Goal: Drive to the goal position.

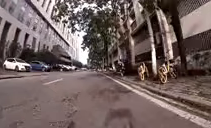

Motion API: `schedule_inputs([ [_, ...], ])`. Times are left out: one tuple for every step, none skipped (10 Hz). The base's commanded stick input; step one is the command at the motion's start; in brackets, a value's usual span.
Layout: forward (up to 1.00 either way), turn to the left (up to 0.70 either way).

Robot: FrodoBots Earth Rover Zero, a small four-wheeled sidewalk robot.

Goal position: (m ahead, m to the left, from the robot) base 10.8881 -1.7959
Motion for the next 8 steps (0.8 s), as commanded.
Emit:
schedule_inputs([
  [0.70,0.00],
  [0.70,0.00],
  [0.70,0.00],
  [0.70,0.02],
  [0.70,0.09],
  [0.70,0.14],
  [0.70,0.14],
  [0.70,0.14],
])
